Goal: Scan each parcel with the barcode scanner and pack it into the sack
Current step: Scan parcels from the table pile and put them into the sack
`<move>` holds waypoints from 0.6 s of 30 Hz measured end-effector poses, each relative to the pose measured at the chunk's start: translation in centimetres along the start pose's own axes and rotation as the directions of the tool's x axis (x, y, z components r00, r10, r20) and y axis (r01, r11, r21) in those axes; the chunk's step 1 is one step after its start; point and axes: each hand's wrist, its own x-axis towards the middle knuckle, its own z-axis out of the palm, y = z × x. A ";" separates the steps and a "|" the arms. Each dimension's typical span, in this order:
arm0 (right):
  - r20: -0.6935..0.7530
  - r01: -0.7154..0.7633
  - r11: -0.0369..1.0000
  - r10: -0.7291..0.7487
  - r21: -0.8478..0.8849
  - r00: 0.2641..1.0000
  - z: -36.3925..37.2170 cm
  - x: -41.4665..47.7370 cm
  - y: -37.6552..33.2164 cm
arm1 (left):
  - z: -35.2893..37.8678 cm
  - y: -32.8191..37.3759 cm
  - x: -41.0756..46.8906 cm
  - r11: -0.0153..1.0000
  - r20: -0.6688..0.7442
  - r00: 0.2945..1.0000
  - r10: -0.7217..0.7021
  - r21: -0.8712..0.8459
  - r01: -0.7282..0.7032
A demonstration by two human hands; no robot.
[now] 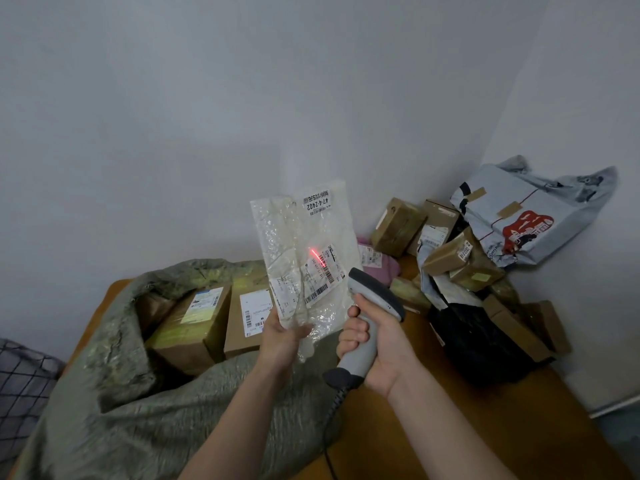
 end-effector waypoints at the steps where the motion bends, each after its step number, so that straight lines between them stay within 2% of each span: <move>1: 0.001 -0.003 1.000 0.003 0.008 1.000 0.0 0.0 0.0 | 0.1 0.0 0.0 1.000 0.000 1.000 -0.004 -0.003 0.004; 18: 0.034 -0.022 0.994 0.018 0.110 0.999 -0.5 -0.1 0.0 | 0.7 -0.4 -0.3 1.000 0.024 1.000 0.007 0.001 -0.007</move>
